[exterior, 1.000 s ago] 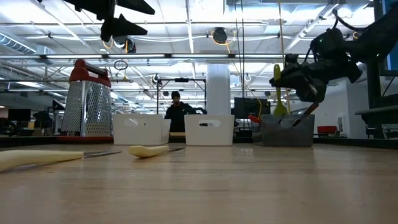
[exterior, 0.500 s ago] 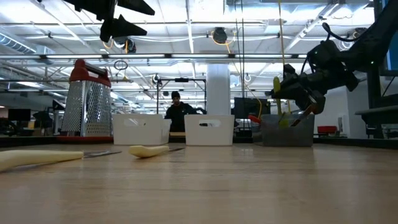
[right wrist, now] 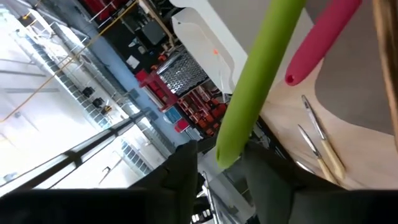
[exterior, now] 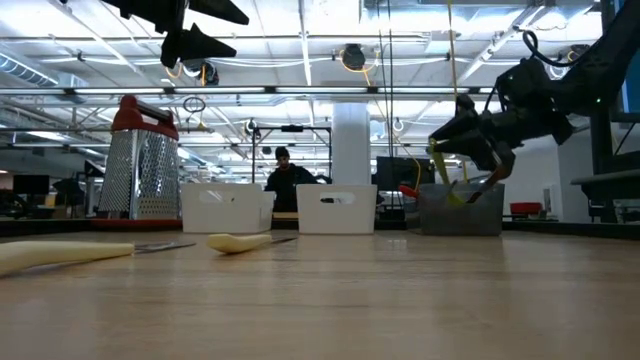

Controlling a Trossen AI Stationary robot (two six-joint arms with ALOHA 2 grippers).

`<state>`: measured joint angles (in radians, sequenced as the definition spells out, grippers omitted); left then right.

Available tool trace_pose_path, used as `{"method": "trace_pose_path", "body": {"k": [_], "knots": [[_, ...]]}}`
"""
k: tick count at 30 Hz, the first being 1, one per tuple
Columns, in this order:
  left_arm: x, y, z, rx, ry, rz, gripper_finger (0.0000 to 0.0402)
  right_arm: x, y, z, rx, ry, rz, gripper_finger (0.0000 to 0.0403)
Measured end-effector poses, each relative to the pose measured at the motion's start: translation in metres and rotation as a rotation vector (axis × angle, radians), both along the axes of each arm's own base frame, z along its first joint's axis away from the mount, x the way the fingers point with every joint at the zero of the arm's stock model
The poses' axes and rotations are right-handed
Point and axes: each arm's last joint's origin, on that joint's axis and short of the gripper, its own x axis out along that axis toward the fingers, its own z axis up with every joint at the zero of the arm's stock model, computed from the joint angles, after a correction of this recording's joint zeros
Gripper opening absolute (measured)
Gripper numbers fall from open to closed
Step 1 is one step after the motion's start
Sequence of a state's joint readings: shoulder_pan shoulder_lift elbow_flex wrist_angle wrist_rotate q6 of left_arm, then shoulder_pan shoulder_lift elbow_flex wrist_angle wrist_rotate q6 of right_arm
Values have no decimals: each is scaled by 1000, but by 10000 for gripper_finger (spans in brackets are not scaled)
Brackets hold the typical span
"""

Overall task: Pick & Place Kitchen Items
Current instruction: Put the light green serving spoon into the black bin, then put the top left knife into the right white bin

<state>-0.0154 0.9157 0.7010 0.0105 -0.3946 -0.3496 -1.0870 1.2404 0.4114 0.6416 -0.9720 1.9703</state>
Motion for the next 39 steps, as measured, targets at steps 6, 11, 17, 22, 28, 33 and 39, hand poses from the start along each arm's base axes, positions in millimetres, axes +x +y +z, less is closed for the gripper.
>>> {"method": "trace_pose_path", "body": {"k": [6, 11, 17, 22, 28, 33, 39], "knots": [[0, 0, 0, 0, 0, 0, 310, 1, -1, 6, -22, -42, -3, 138], [0, 0, 0, -3, -1, 1, 310, 0, 0, 15, -56, -79, -4, 135], [0, 0, 0, -4, 0, 1, 310, 3, 10, 28, -166, -105, 33, 122], [0, 0, -1, -2, 7, 0, 310, 20, 32, 39, -342, -145, 165, 106], [-1, 0, -4, 3, 48, -6, 310, 46, 66, 47, -534, -188, 256, 85], [-1, -2, -6, -10, 71, -61, 310, 62, 91, 50, -722, -229, 296, 74], [-1, -3, -6, -36, 63, -84, 310, 74, 115, 53, -984, -255, 278, 44]]}}
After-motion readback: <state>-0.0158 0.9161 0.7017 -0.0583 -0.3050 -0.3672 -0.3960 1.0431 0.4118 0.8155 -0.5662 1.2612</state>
